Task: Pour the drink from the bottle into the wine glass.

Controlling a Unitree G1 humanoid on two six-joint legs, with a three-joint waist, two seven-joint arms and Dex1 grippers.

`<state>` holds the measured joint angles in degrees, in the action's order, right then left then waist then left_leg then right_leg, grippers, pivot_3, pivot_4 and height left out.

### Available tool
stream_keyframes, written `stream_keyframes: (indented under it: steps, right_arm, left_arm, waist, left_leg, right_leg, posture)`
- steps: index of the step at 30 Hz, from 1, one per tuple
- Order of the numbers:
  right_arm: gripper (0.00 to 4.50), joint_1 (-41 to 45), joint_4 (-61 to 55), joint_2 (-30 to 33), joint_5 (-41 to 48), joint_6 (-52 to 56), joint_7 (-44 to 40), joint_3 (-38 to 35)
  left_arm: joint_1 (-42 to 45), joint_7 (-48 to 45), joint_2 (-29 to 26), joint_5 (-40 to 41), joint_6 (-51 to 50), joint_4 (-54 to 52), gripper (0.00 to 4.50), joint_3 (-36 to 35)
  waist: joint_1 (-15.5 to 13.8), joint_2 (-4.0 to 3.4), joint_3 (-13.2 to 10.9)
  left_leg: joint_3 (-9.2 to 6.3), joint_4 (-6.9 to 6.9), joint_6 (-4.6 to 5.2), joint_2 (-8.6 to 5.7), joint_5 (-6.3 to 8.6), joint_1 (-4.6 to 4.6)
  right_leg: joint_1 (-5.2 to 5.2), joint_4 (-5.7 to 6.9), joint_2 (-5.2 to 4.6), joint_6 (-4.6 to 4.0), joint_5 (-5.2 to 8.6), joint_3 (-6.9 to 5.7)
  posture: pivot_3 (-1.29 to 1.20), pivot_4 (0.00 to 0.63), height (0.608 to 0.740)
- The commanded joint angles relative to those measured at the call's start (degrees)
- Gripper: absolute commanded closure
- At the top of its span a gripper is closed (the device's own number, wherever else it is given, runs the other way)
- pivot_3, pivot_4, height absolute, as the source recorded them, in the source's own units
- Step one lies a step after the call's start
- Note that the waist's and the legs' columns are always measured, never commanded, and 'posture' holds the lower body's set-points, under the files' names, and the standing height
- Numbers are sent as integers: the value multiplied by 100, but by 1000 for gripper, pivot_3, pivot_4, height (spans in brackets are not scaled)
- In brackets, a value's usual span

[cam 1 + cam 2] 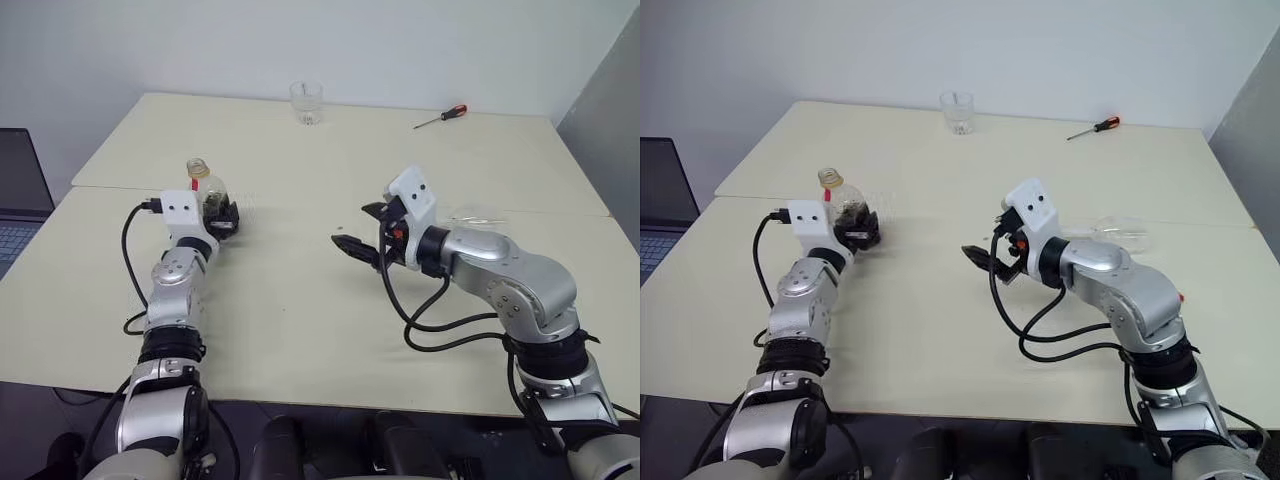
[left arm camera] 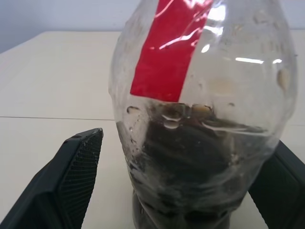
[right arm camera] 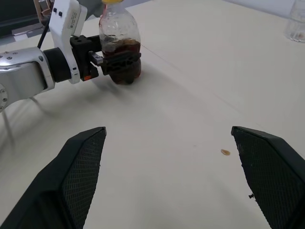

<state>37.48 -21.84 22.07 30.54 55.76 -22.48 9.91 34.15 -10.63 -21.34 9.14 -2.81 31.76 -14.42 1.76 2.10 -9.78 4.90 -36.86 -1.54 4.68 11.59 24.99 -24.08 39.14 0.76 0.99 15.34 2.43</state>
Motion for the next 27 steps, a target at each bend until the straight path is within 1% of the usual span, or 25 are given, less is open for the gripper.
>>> stream_keyframes:
  steps: [1,5,8,10,13,20,23,24,25,27]
  right_arm:
    - [0,127,-21,-54,29,-80,-62,-259]
    - [0,29,74,-37,-14,-150,-134,-306]
    - [0,-185,191,5,-58,-262,-141,-499]
    - [0,-324,244,-63,22,-338,-94,-770]
    - [0,-553,551,-328,234,-412,90,-1384]
    - [0,-1090,730,-470,355,-266,199,-1844]
    - [0,-1314,642,-766,728,94,568,-2305]
    - [0,-1350,709,-1007,792,143,926,-2575]
    - [0,-1365,775,-1265,884,136,1269,-2851]
    - [0,-1418,737,-1692,1147,161,1744,-3278]
  left_arm:
    - [-199,-49,-138,66,-313,-618,22,-45]
    - [-492,-134,-118,74,-711,-1204,22,38]
    - [-935,-167,-103,52,-1079,-1875,22,87]
    - [-1183,-208,-111,73,-1252,-2188,22,76]
    - [-1540,-276,-106,162,-1462,-2584,22,-2]
    - [-2184,-746,-27,518,-1811,-3335,22,147]
    - [-2464,-1408,-109,808,-1995,-3867,22,509]
    - [-2479,-1840,-335,747,-1995,-4137,22,881]
    - [-2413,-2136,-468,802,-2118,-4355,22,1109]
    - [-2162,-2441,-635,931,-2410,-4584,22,1357]
  waist:
    - [0,0,0]
    - [-5,1,1]
    - [-4,3,2]
    - [-5,3,2]
    - [-7,5,4]
    - [-4,5,4]
    - [-2,5,4]
    - [-1,6,4]
    - [2,7,5]
    - [1,4,5]
  left_leg:
    - [0,0,0,0,0,0]
    - [-1,-1,0,0,0,0]
    - [-1,-1,0,-1,0,0]
    - [-2,0,-1,0,0,-1]
    - [-2,0,0,0,0,-1]
    - [-2,2,0,0,0,-4]
    - [-6,3,0,0,0,-4]
    - [-6,3,0,-1,0,-5]
    - [-6,3,0,-1,0,-5]
    - [-5,3,-1,0,0,-5]
  right_leg:
    - [0,0,0,0,0,0]
    - [1,2,-1,0,0,-2]
    - [2,0,-3,0,0,0]
    - [2,-1,-4,0,0,3]
    - [3,0,-4,0,0,1]
    - [3,0,-4,0,0,6]
    - [3,-1,-4,0,0,8]
    - [4,-1,-4,0,0,8]
    - [4,1,-4,0,0,8]
    - [2,2,-1,-1,0,3]
  posture:
    - [0,150,740]
    - [0,150,740]
    - [0,150,740]
    - [0,150,740]
    - [0,150,740]
    - [0,150,740]
    - [0,150,740]
    - [0,150,740]
    - [0,150,740]
    - [0,150,740]
